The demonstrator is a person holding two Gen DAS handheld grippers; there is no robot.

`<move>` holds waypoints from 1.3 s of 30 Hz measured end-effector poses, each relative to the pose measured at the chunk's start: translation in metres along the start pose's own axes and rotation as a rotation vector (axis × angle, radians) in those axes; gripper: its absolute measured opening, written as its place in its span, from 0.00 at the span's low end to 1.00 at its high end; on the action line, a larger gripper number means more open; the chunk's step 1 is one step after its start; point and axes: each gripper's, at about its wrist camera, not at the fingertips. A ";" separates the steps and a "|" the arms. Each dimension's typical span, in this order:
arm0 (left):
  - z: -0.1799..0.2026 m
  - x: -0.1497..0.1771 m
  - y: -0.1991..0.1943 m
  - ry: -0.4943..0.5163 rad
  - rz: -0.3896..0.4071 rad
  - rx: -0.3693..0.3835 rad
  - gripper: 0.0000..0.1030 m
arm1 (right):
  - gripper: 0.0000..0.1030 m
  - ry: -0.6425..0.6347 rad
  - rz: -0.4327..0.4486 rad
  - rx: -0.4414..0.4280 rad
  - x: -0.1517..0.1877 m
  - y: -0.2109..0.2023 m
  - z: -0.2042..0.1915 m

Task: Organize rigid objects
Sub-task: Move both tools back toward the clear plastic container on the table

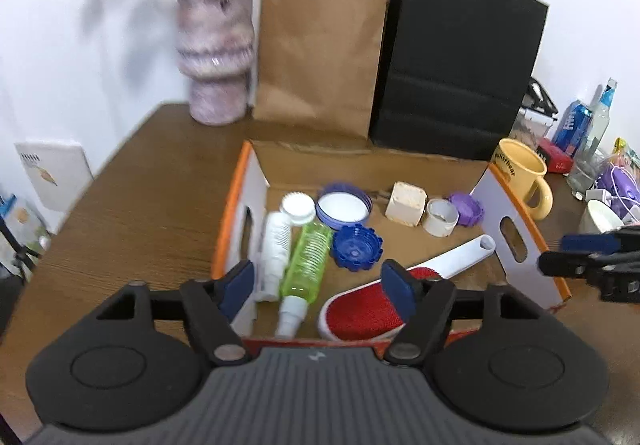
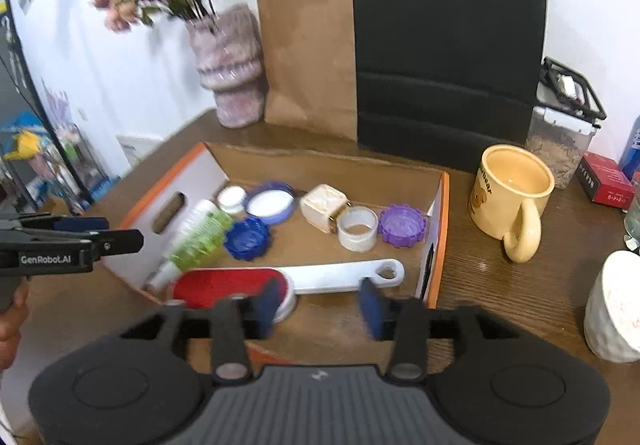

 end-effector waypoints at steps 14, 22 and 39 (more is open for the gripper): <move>0.004 0.076 -0.134 0.028 0.407 -0.041 0.85 | 0.87 -0.050 0.472 0.057 0.087 -0.115 -0.042; 0.005 0.124 -0.170 0.065 0.500 -0.041 0.86 | 0.90 -0.118 0.542 0.197 0.146 -0.142 -0.065; -0.020 0.265 -0.284 0.059 0.597 -0.036 0.98 | 1.00 -0.108 0.580 0.245 0.312 -0.244 -0.151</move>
Point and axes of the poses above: each gripper's, at about its wrist camera, not at the fingertips, and y roughly the way its jaws point, z to its right, x to its underside, and after that the axes turned 3 degrees about -y, right-handed
